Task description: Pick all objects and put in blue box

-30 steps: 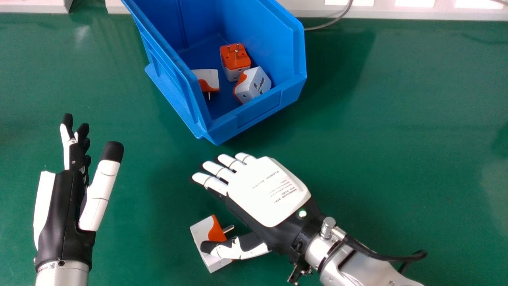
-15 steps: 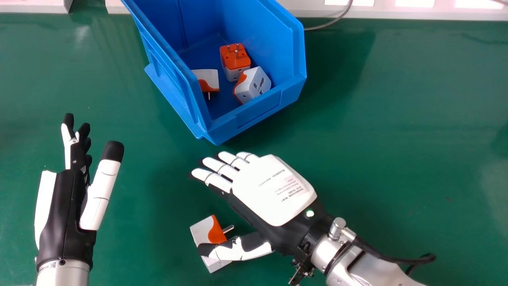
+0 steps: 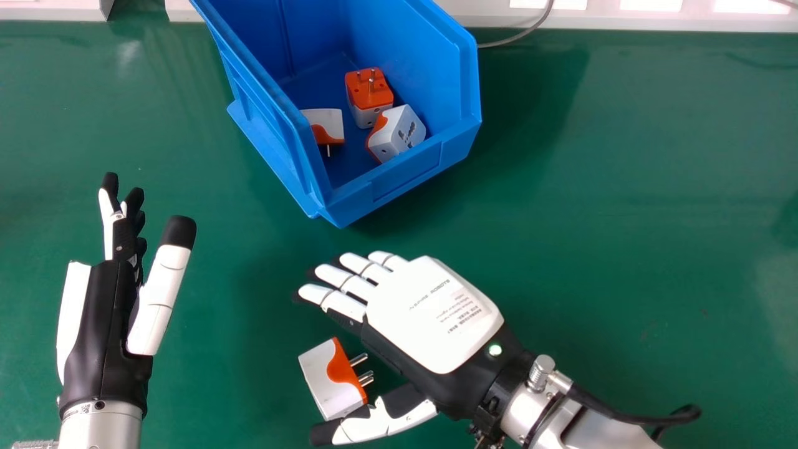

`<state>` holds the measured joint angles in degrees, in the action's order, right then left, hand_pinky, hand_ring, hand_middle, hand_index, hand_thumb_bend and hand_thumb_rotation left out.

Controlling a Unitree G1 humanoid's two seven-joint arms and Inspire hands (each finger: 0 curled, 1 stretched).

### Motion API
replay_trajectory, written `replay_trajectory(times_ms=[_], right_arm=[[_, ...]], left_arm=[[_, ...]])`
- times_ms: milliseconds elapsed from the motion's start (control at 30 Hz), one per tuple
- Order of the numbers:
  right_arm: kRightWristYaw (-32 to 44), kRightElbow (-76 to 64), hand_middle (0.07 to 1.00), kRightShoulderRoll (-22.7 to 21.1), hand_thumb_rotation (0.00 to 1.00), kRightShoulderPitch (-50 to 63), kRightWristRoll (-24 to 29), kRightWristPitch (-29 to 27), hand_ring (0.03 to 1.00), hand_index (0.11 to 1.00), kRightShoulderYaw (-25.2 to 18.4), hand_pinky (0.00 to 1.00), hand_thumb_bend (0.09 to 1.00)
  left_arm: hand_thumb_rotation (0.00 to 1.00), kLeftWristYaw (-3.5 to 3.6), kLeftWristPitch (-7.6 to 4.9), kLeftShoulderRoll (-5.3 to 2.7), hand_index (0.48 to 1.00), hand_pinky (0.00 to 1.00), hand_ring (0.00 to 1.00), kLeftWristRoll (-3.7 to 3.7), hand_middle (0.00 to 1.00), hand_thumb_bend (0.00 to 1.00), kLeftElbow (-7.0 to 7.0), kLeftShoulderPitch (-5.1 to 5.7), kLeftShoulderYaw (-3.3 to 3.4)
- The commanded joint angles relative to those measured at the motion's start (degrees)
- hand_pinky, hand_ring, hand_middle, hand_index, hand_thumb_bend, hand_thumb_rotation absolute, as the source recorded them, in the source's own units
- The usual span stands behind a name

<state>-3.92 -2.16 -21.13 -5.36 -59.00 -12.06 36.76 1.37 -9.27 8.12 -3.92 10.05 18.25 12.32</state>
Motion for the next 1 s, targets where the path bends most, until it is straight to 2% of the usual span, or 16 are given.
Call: replay_trajectory(times_ms=[0,100,167,300,633,833,867,900,967], right_arm=[[0.3,0.5,0.912,0.1,0.91,-0.1,-0.2,-0.8,0.904,0.864,0.4,0.84,0.628],[0.7,1.6,0.914,0.1,0.92,-0.5,-0.3,-0.8,0.905,0.868,0.6,0.84,0.616],[0.7,2.8,0.917,0.2,0.92,-0.8,-0.6,-0.6,0.909,0.874,0.8,0.86,0.56],[1.0,4.0,0.92,1.2,0.92,-1.3,-1.5,0.4,0.912,0.879,1.4,0.87,0.525],[-1.1,7.7,0.92,3.1,0.97,-2.6,-3.7,1.3,0.912,0.884,2.7,0.86,0.512],[-3.1,10.6,0.914,3.4,1.0,-4.6,-5.7,1.0,0.904,0.877,3.5,0.85,0.509],[-4.1,11.2,0.892,3.2,1.0,-5.2,-6.4,0.7,0.885,0.865,3.9,0.83,0.51],[-4.9,11.7,0.834,3.0,1.0,-5.6,-6.9,0.5,0.827,0.83,4.2,0.78,0.512],[-8.6,13.4,0.797,2.4,1.0,-6.7,-7.7,-1.2,0.789,0.807,4.8,0.75,0.514]], left_arm=[[0.97,0.21,-1.16,0.65,1.0,1.0,1.0,0.09,1.0,0.84,1.02,0.24,-0.02],[0.97,0.18,-1.19,0.58,1.0,1.0,1.0,0.0,1.0,0.84,1.38,0.46,-0.12],[0.97,0.16,-1.22,0.57,1.0,1.0,1.0,-0.02,1.0,0.84,1.53,0.55,-0.12],[0.97,0.12,-1.13,0.52,1.0,1.0,1.0,-0.13,1.0,0.85,2.2,0.83,-0.2],[0.98,-0.12,-0.13,0.5,1.0,1.0,1.0,-0.82,1.0,0.83,4.04,1.17,-0.37],[0.99,0.0,0.25,0.48,1.0,1.0,1.0,-0.54,1.0,0.83,4.32,0.86,-0.35],[0.99,0.05,0.31,0.46,1.0,1.0,1.0,-0.42,1.0,0.83,4.43,0.84,-0.34],[0.99,0.08,0.36,0.46,1.0,1.0,1.0,-0.34,1.0,0.84,4.5,0.83,-0.34],[0.99,0.15,0.45,0.4,1.0,1.0,1.0,-0.21,1.0,0.85,4.7,0.89,-0.37]])
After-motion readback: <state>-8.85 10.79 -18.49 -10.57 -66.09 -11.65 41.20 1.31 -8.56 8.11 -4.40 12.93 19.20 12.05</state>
